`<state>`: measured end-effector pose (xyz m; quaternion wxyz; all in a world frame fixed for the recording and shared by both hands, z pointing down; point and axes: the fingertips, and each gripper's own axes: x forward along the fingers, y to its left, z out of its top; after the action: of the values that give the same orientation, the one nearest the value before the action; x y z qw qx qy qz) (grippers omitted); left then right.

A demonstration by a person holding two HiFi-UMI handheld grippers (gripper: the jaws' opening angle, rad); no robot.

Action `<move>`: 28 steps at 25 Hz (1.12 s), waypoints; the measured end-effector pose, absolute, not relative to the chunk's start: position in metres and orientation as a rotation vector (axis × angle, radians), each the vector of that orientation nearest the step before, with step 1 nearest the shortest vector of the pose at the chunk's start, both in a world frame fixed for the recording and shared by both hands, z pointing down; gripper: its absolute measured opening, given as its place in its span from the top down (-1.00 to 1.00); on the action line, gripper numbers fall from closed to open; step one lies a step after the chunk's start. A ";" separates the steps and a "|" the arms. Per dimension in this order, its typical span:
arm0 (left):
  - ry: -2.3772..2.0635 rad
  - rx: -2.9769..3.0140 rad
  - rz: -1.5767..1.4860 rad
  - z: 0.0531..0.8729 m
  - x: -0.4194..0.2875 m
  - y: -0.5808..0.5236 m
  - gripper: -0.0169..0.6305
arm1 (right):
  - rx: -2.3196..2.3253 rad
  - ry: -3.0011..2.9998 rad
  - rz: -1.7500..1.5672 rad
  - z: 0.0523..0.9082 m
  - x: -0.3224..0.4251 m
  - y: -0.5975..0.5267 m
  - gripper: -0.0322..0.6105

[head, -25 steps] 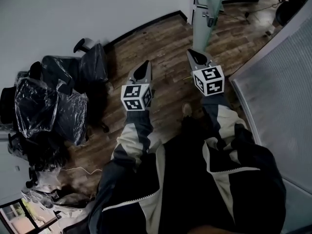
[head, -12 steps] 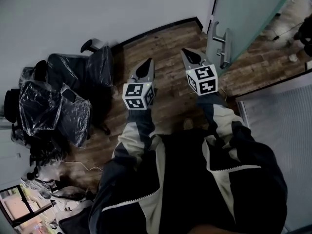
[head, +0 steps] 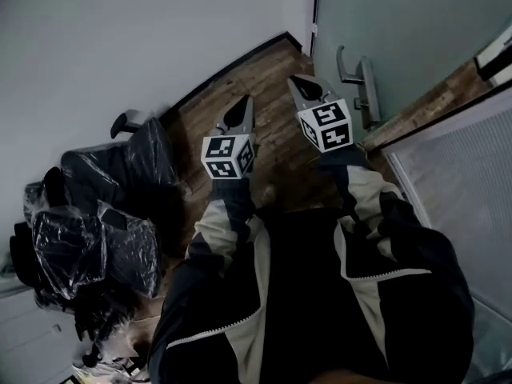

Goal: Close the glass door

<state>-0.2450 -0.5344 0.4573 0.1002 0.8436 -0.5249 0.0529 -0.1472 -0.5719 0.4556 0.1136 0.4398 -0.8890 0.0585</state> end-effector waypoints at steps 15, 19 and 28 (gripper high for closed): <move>-0.709 2.931 0.180 0.447 -0.128 -0.575 0.93 | 1.920 -2.144 0.194 0.444 -0.059 -0.546 0.89; -0.572 2.963 0.178 0.444 -0.097 -0.562 0.93 | 1.989 -2.048 0.182 0.441 -0.037 -0.529 0.89; -0.487 2.991 0.154 0.442 -0.087 -0.552 0.93 | 1.687 -1.684 -0.030 0.446 -0.035 -0.524 0.73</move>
<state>-0.0868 -0.5522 0.4417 0.0535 0.9843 -0.1602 0.0508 -0.0354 -0.5245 0.4460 0.3698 0.6574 -0.6564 -0.0117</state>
